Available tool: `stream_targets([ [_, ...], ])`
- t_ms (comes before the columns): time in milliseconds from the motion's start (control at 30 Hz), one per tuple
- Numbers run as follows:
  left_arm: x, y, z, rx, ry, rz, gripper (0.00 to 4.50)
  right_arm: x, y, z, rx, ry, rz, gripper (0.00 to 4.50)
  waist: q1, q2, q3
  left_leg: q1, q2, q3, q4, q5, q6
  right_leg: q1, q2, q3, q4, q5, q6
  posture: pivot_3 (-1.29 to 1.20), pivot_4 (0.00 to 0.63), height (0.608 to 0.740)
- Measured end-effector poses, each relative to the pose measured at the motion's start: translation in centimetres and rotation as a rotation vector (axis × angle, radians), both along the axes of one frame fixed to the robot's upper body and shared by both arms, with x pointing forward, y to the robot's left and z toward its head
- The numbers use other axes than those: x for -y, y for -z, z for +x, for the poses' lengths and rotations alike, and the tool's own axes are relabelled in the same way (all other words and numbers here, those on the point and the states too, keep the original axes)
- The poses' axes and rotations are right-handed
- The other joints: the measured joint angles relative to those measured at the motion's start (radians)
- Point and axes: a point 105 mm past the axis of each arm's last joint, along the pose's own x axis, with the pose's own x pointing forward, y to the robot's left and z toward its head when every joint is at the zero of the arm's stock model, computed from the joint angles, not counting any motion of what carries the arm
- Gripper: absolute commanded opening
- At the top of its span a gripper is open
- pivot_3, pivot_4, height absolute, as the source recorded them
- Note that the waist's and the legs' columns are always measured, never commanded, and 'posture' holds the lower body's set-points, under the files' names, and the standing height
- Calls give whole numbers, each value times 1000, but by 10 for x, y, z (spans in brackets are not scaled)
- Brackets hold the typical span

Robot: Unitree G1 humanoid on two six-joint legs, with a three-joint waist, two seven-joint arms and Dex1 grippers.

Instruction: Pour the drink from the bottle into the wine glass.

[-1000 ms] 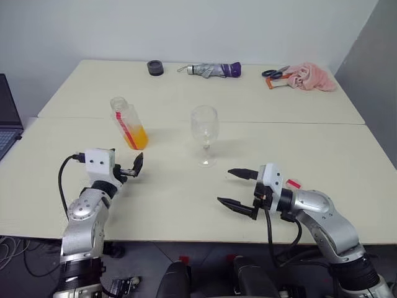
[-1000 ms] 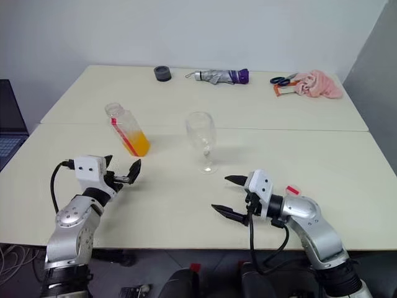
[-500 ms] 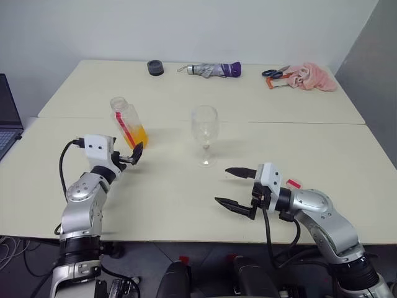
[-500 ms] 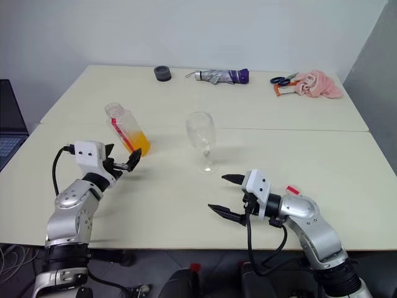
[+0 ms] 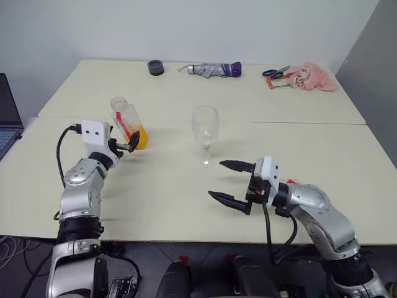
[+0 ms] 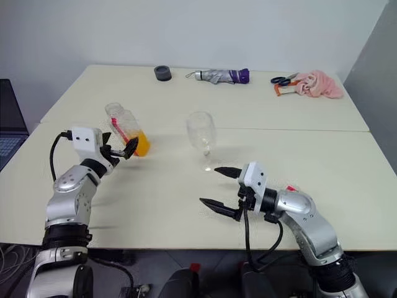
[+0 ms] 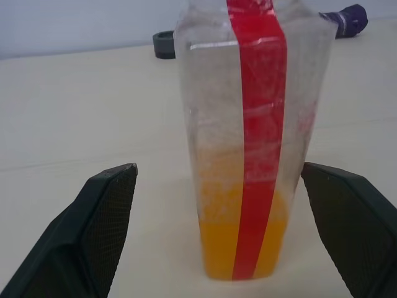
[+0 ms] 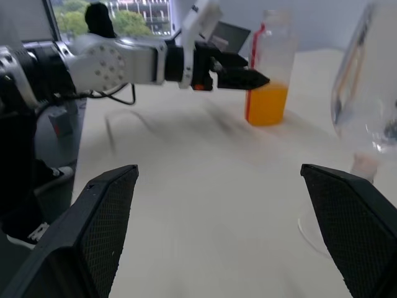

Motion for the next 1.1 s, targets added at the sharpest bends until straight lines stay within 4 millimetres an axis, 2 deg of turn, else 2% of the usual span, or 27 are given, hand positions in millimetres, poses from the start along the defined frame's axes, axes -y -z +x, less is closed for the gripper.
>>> stream_targets([
  [167, 2, -1, 5, -2, 17, 2, 4500, 0, -11, -2, 28, -39, -6, 4473, 0, 0, 0, 0, 0, -1, 0, 0, 0, 0, 0, -1, 0, 0, 0, 0, 150, 740],
  [567, 6, -5, 14, -2, 44, -10, 4500, -5, -8, -1, 55, -47, -48, 4473, 0, 0, 0, -1, 0, -1, 0, 0, 0, 0, 0, -1, 0, 0, 0, 0, 150, 740],
  [700, 10, -8, 19, 0, 65, -7, 4500, -9, -12, -2, 67, -45, -13, 4473, 0, 0, 0, -1, 0, -1, 0, 0, 0, 0, 0, -1, 0, 0, 0, 0, 150, 740],
  [900, 11, -11, 23, 6, 74, 1, 4500, -11, -22, 10, 88, 28, 45, 4473, 0, 0, 0, -1, 0, -1, 0, 0, 0, 0, 0, -1, 0, 0, 0, 0, 150, 740],
  [1100, 9, -7, 23, -2, 73, 1, 4500, -10, -23, 12, 102, 39, 44, 4473, 0, 0, 0, -1, 0, -1, 0, 0, 0, 0, 0, -2, 0, 0, 0, 0, 150, 740],
])
